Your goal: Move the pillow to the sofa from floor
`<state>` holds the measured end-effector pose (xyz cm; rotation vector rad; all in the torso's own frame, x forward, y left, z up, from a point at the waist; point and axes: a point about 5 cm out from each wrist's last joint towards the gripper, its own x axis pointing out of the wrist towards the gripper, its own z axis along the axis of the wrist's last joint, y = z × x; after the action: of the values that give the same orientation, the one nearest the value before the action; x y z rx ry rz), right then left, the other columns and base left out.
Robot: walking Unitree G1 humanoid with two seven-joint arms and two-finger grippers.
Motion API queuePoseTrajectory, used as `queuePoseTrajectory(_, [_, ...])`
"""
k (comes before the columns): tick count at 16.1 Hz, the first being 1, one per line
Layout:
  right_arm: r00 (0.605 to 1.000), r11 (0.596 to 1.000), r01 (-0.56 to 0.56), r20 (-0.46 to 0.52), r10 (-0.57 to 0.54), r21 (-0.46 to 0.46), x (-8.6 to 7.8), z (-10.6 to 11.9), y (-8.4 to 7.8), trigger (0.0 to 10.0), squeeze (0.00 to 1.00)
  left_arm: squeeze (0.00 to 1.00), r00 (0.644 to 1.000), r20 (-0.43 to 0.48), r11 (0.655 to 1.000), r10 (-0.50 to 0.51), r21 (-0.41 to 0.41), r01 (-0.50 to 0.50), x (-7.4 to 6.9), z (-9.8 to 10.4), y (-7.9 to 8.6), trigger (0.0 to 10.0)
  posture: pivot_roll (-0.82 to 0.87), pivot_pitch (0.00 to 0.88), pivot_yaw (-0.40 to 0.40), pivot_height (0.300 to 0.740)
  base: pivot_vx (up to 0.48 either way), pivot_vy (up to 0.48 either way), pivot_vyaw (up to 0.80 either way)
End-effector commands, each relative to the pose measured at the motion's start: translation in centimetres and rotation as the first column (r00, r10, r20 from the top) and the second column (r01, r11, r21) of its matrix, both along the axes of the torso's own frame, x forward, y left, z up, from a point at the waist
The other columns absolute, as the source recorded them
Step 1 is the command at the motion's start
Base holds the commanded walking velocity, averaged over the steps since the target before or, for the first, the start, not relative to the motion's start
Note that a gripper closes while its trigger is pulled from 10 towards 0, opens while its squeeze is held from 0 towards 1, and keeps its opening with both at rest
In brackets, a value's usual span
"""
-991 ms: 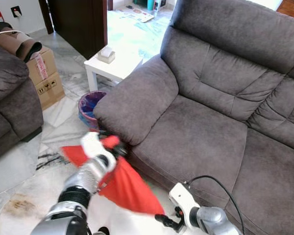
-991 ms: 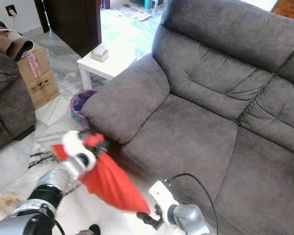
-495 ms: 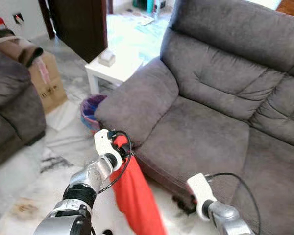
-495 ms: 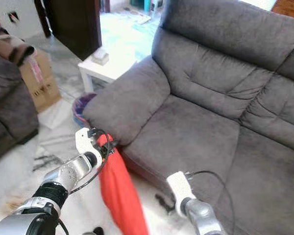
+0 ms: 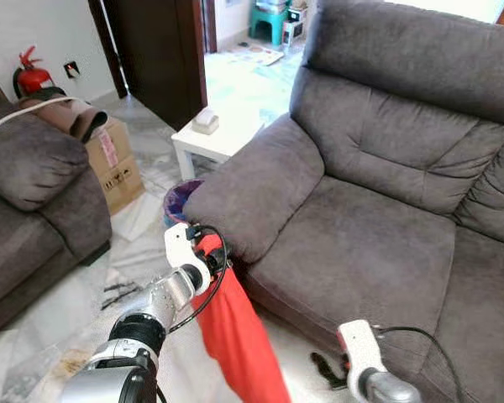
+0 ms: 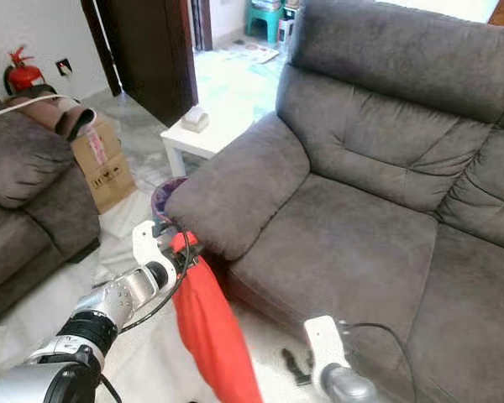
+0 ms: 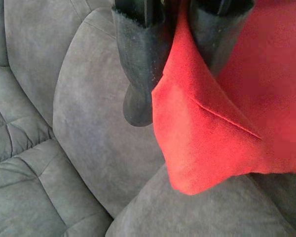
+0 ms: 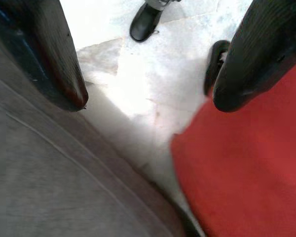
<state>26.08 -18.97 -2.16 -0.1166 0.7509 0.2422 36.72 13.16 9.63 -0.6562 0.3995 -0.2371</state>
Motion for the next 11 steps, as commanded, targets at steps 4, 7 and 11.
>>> queuePoseTrajectory(4, [0.999, 0.999, -0.035, -0.034, 0.034, -0.026, -0.7, -0.2, -0.3, 10.0, 0.0, 0.0, 0.993, 0.117, 1.0, -0.001, -0.025, 0.004, 1.4, 2.9, -0.1, 10.0, 0.05, 0.103, 0.049, 0.74, 0.0, 0.0, 0.0])
queuePoseTrajectory(7, [0.994, 0.993, -0.083, -0.08, 0.077, -0.079, -1.6, -0.7, -0.8, 10.0, 0.0, 0.0, 0.989, 0.12, 0.996, 0.087, -0.042, -0.082, 1.7, 3.1, 0.5, 10.0, 0.04, 0.109, 0.034, 0.74, 0.0, 0.0, 0.0])
queuePoseTrajectory(11, [0.984, 0.987, -0.154, -0.099, 0.148, -0.056, -1.8, -0.4, -0.6, 10.0, 0.0, 0.0, 0.958, 0.089, 0.962, 0.274, -0.039, -0.271, 1.9, 3.0, 2.6, 10.0, 0.04, 0.112, 0.021, 0.74, 0.0, 0.0, 0.0])
